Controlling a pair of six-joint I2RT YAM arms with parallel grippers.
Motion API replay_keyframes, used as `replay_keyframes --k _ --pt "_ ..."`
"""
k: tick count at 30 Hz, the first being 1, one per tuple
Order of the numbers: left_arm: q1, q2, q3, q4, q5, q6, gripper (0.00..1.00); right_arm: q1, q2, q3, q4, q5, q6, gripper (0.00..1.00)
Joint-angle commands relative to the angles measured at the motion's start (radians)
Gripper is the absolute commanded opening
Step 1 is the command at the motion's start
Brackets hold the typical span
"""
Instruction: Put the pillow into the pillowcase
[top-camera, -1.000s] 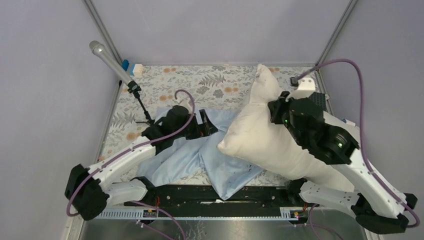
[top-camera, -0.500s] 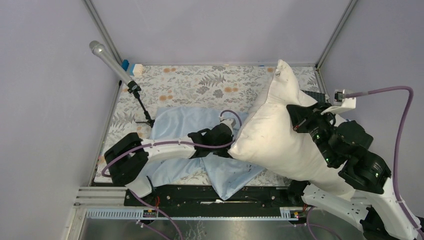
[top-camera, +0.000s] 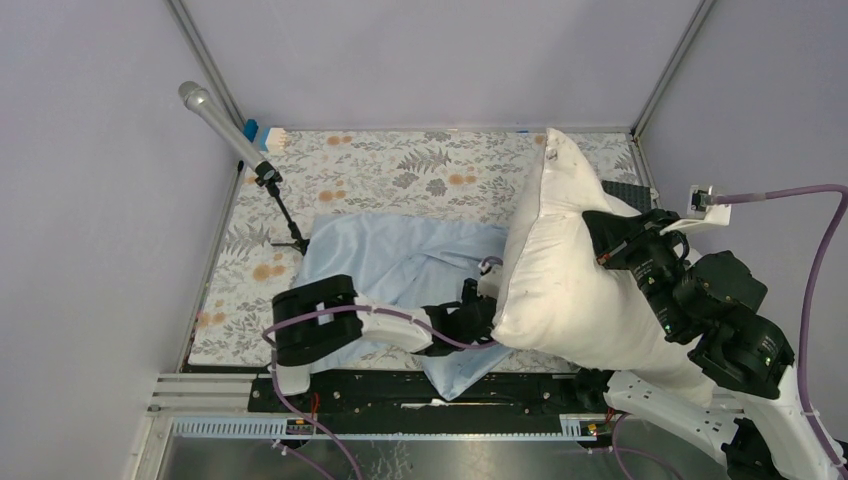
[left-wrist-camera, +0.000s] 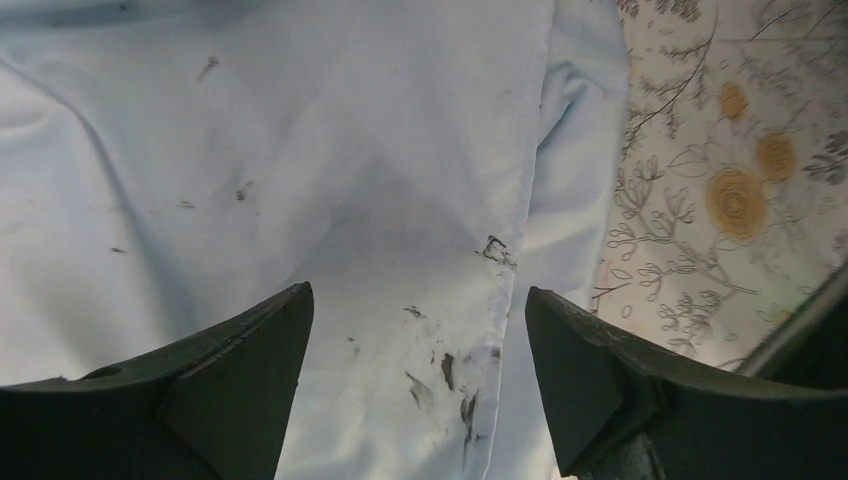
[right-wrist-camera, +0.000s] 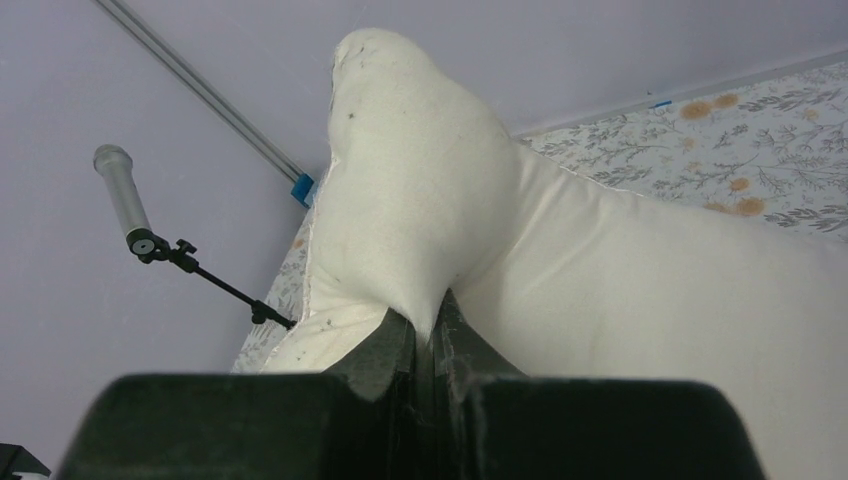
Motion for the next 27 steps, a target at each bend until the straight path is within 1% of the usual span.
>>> replay_keyframes --k 1,5,10,14,16,18,21,23,27 --pt "-0.040 0.081 0.065 0.134 -0.148 0.110 0.83 0.000 -0.001 0.045 0.096 0.009 0.062 0.00" --pt "-0.063 0.115 0.089 0.148 -0.166 0.143 0.81 0.000 0.003 0.047 0.069 0.011 0.070 0.00" --pt "-0.081 0.131 0.088 0.182 -0.136 0.153 0.80 0.000 0.000 0.029 0.068 0.010 0.081 0.00" --pt "-0.093 0.187 0.155 0.126 -0.169 0.148 0.80 0.000 0.011 0.033 0.066 -0.003 0.083 0.00" --pt "-0.092 0.215 0.184 0.095 -0.206 0.147 0.78 0.001 0.019 0.040 0.064 -0.018 0.082 0.00" --pt "-0.091 0.243 0.220 0.064 -0.244 0.151 0.74 -0.001 0.029 0.048 0.051 -0.032 0.088 0.00" --pt "-0.082 0.269 0.264 0.003 -0.264 0.118 0.61 0.000 0.031 0.044 0.043 -0.043 0.098 0.00" --pt "-0.077 0.272 0.255 0.008 -0.250 0.109 0.51 0.000 0.027 0.039 0.046 -0.043 0.103 0.00" --pt "-0.066 0.254 0.222 0.046 -0.219 0.111 0.39 0.000 0.031 0.044 0.047 -0.047 0.100 0.00"
